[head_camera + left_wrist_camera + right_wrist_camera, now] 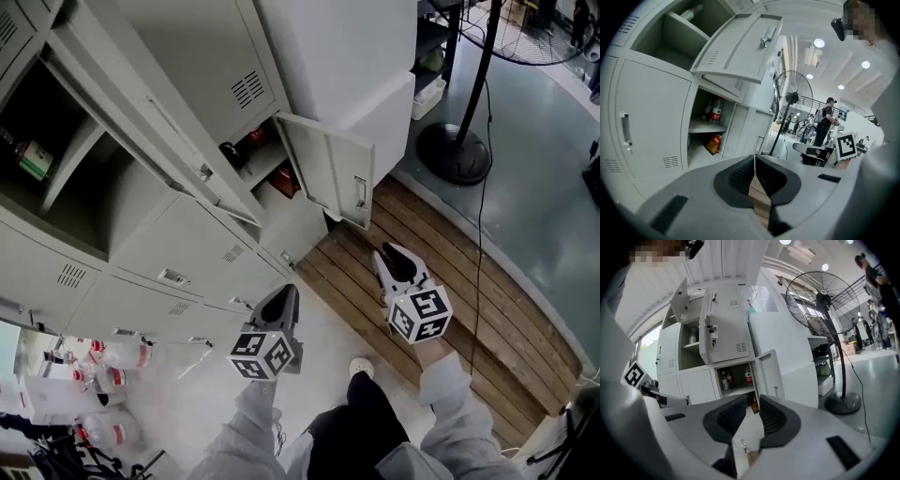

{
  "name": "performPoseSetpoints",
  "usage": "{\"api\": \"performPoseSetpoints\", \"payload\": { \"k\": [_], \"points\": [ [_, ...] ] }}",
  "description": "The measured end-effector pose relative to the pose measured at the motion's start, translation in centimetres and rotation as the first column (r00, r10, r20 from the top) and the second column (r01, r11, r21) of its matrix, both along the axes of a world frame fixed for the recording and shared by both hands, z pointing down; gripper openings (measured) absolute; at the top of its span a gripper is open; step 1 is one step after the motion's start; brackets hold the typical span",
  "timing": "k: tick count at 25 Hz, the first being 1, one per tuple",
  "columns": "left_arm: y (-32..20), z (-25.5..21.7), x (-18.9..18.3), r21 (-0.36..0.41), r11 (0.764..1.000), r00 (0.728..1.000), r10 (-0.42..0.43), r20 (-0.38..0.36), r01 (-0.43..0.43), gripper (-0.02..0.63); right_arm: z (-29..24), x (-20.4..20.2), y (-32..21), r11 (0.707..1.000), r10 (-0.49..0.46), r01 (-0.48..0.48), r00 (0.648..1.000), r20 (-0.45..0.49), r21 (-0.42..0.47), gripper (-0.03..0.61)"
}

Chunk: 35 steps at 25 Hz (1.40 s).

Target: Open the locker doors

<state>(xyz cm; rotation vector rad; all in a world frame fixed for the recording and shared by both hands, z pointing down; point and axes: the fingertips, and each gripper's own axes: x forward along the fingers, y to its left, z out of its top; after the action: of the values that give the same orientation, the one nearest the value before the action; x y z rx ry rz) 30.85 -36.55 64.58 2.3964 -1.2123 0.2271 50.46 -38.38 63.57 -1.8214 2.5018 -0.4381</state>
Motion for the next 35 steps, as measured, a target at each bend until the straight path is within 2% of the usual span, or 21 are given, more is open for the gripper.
{"api": "performPoseSetpoints", "payload": {
  "k": [2,6,10,15,22,26,29,32,35],
  "points": [
    [1.8,-1.5,-1.0,-0.001,1.000,0.999,-0.019,-0.037,0.019,0.014,-1.4,-0.8,1.8,0.999,0.025,-0.024,1.000,0.016,-0.026,0.069],
    [5.7,-4.7,-3.5,0.020,0.999,0.996,-0.030,-0.083,0.031,0.013,-4.2,-3.0,5.2,0.998,0.043,-0.045,0.998,-0.050,-0.051,0.069],
    [9.8,-7.8,-6.8,0.051,0.998,0.994,-0.043,-0.098,0.048,0.014,-8.0,-6.3,9.5,0.999,0.023,-0.023,1.000,-0.011,-0.041,0.069],
    [15.1,-11.5,-10.3,0.084,0.991,0.986,-0.093,-0.138,0.105,0.014,-12.2,-10.5,14.7,1.000,-0.008,0.008,1.000,-0.025,-0.020,0.069],
    [21.9,-15.6,-14.5,0.159,0.974,0.986,-0.156,-0.059,0.164,0.014,-17.0,-16.5,20.7,0.991,-0.135,0.136,0.989,-0.054,0.012,0.067],
    [24.6,-17.8,-16.0,0.191,0.958,0.977,-0.214,-0.011,0.213,0.014,-19.0,-19.7,22.8,0.970,-0.239,0.242,0.968,-0.081,0.033,0.066],
    [25.9,-19.8,-16.9,0.217,0.940,0.964,-0.266,-0.024,0.265,0.014,-20.0,-22.1,23.7,0.950,-0.307,0.311,0.948,-0.082,0.040,0.002],
    [26.4,-21.3,-18.6,0.226,0.908,0.934,-0.356,-0.035,0.354,0.013,-20.7,-24.7,24.2,0.910,-0.411,0.413,0.911,-0.041,0.037,0.002],
    [26.9,-22.0,-20.1,0.228,0.874,0.901,-0.431,-0.047,0.429,0.012,-21.1,-26.3,24.2,0.871,-0.488,0.490,0.871,-0.058,0.033,0.002]
  ]
}}
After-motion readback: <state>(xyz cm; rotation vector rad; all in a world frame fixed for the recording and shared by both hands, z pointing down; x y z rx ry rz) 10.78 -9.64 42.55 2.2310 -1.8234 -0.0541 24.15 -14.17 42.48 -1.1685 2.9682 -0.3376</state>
